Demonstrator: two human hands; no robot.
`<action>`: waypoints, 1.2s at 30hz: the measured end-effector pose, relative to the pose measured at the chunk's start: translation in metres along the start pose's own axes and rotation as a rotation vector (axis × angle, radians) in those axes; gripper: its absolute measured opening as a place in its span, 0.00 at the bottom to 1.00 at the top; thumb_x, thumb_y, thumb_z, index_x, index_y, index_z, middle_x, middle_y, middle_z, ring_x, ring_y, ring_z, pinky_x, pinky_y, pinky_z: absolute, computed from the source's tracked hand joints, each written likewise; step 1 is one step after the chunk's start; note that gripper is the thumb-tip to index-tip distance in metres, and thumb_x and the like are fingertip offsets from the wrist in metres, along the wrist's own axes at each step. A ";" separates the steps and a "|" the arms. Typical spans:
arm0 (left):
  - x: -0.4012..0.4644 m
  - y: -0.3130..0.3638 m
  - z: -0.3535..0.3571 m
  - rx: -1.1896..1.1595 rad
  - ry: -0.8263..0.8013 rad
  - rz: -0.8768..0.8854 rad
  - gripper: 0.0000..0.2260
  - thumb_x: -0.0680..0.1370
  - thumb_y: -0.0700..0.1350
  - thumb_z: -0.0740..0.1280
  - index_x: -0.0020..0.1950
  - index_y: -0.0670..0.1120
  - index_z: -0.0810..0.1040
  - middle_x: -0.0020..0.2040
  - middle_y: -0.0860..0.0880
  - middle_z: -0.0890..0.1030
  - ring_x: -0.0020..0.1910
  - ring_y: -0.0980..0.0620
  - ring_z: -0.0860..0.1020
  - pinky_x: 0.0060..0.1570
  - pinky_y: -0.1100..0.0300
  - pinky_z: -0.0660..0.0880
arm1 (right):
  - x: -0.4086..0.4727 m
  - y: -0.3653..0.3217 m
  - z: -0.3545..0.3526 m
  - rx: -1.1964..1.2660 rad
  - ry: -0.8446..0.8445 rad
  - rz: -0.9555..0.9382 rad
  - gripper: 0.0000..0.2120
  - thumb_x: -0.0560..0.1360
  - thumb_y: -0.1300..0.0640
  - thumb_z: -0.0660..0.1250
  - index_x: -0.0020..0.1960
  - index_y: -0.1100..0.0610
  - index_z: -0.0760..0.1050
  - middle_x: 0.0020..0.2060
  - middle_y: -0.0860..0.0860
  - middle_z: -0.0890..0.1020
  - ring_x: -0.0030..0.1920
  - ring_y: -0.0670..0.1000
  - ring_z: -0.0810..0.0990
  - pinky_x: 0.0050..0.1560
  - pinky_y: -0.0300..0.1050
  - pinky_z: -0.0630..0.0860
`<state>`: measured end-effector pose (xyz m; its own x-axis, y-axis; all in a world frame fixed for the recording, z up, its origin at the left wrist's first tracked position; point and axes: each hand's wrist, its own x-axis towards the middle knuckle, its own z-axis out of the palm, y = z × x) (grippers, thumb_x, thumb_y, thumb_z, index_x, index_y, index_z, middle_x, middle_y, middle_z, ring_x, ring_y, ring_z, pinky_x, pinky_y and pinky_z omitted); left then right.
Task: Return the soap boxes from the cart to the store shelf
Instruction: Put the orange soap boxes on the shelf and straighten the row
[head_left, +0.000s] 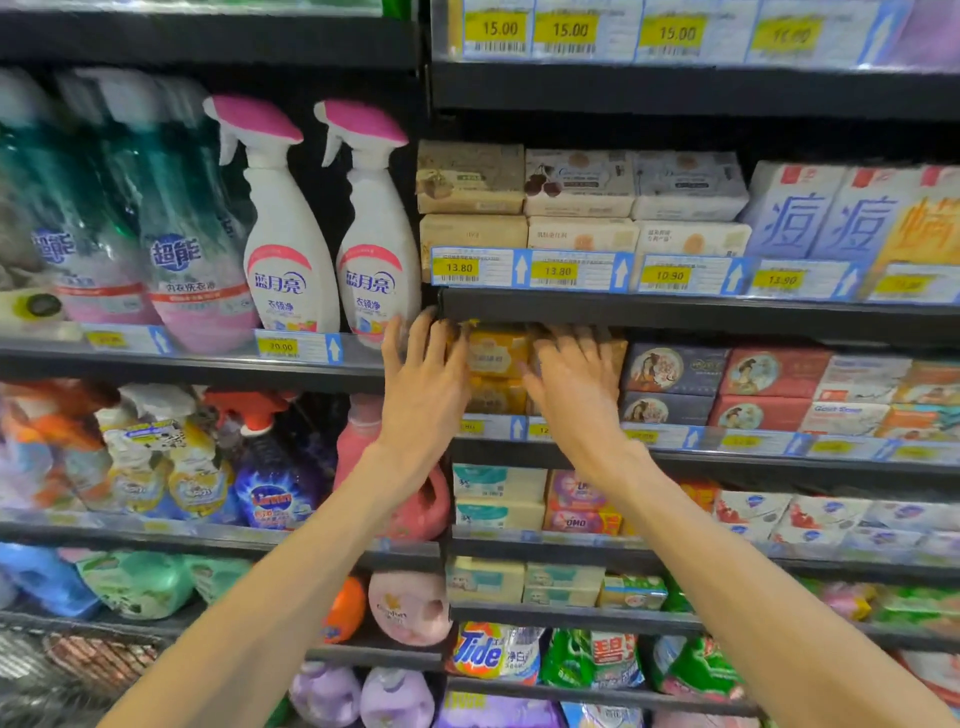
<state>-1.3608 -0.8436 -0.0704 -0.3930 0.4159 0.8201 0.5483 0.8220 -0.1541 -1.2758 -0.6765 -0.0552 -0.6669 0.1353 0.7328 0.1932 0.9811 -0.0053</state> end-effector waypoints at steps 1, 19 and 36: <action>0.002 -0.001 0.003 0.004 0.003 -0.011 0.18 0.81 0.43 0.61 0.70 0.43 0.75 0.62 0.42 0.77 0.71 0.39 0.69 0.74 0.37 0.57 | 0.004 -0.001 0.004 -0.017 -0.031 0.019 0.15 0.78 0.49 0.67 0.60 0.57 0.80 0.64 0.55 0.79 0.69 0.60 0.71 0.74 0.62 0.61; 0.004 -0.001 0.013 -0.022 0.014 -0.043 0.15 0.81 0.42 0.62 0.67 0.44 0.74 0.61 0.45 0.78 0.66 0.41 0.72 0.75 0.38 0.56 | 0.010 -0.008 0.003 0.116 -0.083 0.094 0.16 0.80 0.47 0.65 0.64 0.53 0.78 0.65 0.51 0.79 0.71 0.56 0.68 0.76 0.57 0.56; 0.010 0.090 0.006 -0.235 0.041 0.055 0.15 0.78 0.46 0.69 0.65 0.45 0.76 0.64 0.45 0.77 0.66 0.41 0.73 0.67 0.42 0.66 | -0.040 0.058 -0.011 -0.039 0.157 0.157 0.16 0.78 0.53 0.65 0.64 0.57 0.75 0.61 0.54 0.77 0.65 0.57 0.72 0.75 0.57 0.59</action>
<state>-1.3201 -0.7631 -0.0796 -0.3299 0.4378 0.8363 0.7265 0.6835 -0.0712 -1.2303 -0.6268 -0.0777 -0.5070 0.2595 0.8220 0.3154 0.9433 -0.1034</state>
